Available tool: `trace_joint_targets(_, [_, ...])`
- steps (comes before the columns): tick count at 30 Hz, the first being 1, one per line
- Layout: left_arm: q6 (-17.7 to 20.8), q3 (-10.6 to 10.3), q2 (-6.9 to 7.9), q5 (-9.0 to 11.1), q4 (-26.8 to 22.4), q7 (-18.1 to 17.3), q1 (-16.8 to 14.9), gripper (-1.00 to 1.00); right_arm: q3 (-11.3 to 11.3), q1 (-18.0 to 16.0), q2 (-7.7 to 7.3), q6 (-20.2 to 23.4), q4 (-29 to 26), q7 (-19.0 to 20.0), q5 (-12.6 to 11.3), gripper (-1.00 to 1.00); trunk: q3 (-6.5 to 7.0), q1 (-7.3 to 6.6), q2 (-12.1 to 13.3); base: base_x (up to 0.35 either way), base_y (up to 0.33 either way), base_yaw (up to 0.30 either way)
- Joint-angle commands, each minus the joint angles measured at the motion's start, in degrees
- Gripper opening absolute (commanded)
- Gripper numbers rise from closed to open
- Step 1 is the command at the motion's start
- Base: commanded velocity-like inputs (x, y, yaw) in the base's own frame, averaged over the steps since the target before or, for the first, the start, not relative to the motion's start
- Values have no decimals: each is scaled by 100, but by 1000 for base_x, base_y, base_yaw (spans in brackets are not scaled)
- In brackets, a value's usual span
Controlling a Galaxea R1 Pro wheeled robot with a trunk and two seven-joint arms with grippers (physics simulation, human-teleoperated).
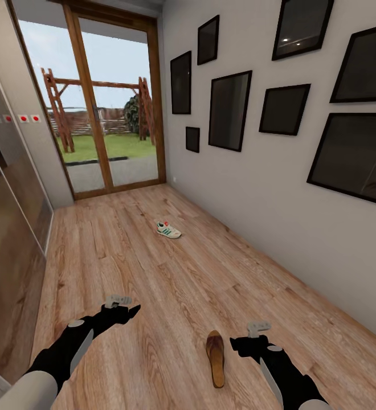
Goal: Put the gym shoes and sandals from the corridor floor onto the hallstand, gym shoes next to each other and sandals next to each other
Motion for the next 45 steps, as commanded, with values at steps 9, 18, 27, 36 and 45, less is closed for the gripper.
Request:
trace_joint_targets(9, [36, -232, -114, 95, -346, -50, -66, 100, -29, 2, 9, 52, -6, 31, 51, 100, -84, 87, -163, 0, 0, 0])
trace_joint_targets(18, [36, -248, -324, 50, -411, -49, -73, 100, -23, 0, 14, 53, -2, 38, 50, 100, -305, 285, -524, 0, 0, 0])
trace_joint_targets(27, [33, -801, -397, 41, -505, -46, -73, 100, -31, 0, 51, 66, -1, 13, 42, 100, -548, 482, -885, 0, 0, 33])
trace_joint_targets(36, [32, -952, -338, 93, -533, -82, -73, 100, -24, -88, 733, 267, -232, -1304, 35, 100, -792, 680, -1246, 0, 0, 93])
trace_joint_targets(45, [21, -951, -318, 108, -522, -208, -73, 100, -8, -121, 829, 494, -503, -1678, 25, 100, -1035, 878, -1607, 0, 0, 98])
